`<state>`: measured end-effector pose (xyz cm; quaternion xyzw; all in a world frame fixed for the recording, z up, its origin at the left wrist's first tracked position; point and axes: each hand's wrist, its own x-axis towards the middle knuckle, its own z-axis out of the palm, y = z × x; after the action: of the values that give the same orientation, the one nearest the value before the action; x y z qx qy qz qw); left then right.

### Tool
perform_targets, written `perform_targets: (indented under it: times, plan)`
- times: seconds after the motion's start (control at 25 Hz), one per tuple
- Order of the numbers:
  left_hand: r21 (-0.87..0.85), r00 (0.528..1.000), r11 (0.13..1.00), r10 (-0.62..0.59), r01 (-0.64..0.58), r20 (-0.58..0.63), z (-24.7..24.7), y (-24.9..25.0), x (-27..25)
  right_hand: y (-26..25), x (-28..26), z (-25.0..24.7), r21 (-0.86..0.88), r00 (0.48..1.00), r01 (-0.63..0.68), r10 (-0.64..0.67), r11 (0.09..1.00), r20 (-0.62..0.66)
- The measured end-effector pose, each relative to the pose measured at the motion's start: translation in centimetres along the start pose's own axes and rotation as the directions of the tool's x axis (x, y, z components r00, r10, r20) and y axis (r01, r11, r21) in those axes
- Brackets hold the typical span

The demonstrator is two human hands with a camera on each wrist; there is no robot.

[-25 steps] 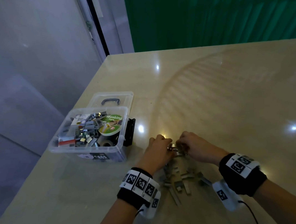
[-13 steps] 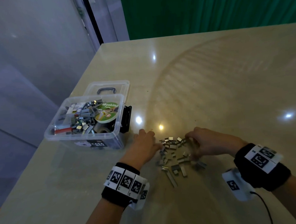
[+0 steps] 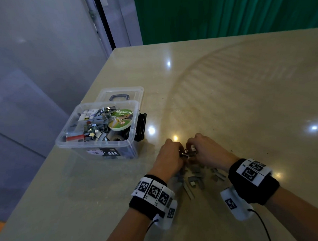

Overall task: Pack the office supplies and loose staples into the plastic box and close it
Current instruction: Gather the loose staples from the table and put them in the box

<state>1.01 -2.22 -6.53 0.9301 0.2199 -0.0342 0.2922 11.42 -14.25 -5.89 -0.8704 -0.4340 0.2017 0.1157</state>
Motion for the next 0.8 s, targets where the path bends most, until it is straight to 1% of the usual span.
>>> perform_targets:
  times: [0.16, 0.32, 0.52, 0.64, 0.8]
  plan:
    - [-0.011, 1.000, 1.000, 0.020, -0.020, -0.018, 0.4, -0.4, 0.3, 0.3, 0.2, -0.4, 0.063, 1.000, -0.012, 0.013, 0.998, -0.016]
    - [-0.018, 0.998, 0.999, 0.042, -0.043, -0.045, 0.6, -0.5, 0.4, 0.5, 0.3, -0.3, 0.058, 0.999, -0.002, 0.005, 0.998, -0.043]
    - [-0.006, 0.997, 0.999, 0.043, -0.043, -0.065, 0.4, -0.4, 0.4, 1.0, 0.7, -0.1, 0.063, 0.997, 0.005, 0.000, 0.998, -0.077]
    - [-0.007, 0.995, 0.999, 0.050, -0.051, -0.083, -0.4, -0.1, 0.2, 1.5, 0.8, -0.3, 0.088, 0.996, 0.011, -0.003, 0.996, -0.084]
    - [-0.025, 0.989, 0.995, 0.094, -0.098, -0.117, -2.4, 0.7, -0.4, 1.4, 0.6, -1.9, 0.165, 0.997, 0.007, 0.005, 0.986, -0.073]
